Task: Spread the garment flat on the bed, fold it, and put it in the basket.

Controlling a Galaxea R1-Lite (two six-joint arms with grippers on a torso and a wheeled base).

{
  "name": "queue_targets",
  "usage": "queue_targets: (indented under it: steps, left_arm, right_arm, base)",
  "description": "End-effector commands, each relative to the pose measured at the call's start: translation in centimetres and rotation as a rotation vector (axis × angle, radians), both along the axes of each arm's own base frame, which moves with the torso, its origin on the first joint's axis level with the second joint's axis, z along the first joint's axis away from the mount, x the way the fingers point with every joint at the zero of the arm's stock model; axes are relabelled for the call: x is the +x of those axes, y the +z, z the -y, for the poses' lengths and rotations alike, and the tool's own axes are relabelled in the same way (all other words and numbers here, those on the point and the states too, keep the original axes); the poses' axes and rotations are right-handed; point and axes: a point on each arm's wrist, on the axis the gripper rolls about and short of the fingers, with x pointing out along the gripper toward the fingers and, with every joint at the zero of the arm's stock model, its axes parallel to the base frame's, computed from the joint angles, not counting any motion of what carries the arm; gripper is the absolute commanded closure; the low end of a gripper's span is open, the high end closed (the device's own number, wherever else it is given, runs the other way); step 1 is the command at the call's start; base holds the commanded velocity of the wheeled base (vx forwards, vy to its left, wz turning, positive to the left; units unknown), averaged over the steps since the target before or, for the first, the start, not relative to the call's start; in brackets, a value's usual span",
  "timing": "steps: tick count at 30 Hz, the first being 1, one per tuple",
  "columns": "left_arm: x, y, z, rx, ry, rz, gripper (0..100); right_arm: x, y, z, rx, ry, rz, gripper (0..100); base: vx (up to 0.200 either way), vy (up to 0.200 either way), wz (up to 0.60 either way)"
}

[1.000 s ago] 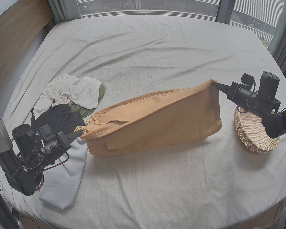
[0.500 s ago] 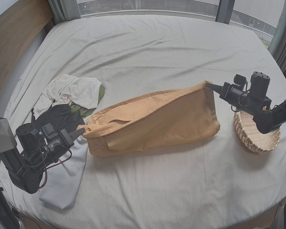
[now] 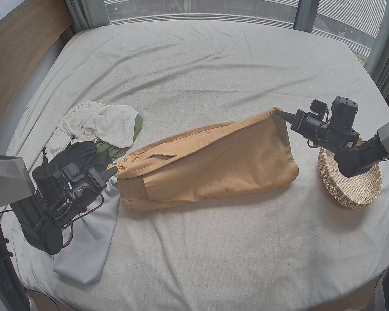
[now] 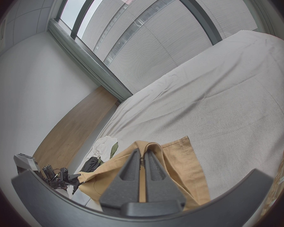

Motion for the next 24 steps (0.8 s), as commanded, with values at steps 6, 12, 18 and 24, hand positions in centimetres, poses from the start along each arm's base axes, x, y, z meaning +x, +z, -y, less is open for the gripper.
queue_targets:
  steps: [6,12,18,24]
  left_arm:
    - [0.6,-0.2,0.0,-0.011,0.014,0.004,100]
    - [0.9,-0.4,0.0,-0.012,0.018,0.001,100]
    - [1.8,-0.3,-0.2,-0.013,0.048,0.024,0]
    - [2.0,0.2,-0.6,-0.014,0.102,0.045,0]
  right_arm:
    - [1.4,-1.3,-0.2,-0.002,-0.003,-0.004,100]
    - [1.9,-1.4,-0.2,-0.005,-0.026,0.005,100]
    - [2.8,-1.6,-0.3,-0.01,-0.06,0.028,0]
    - [3.0,-1.3,-0.8,-0.012,-0.106,0.091,0]
  base:
    - [0.0,0.0,0.0]
    - [0.0,0.0,0.0]
    - [0.0,0.0,0.0]
    - [0.0,0.0,0.0]
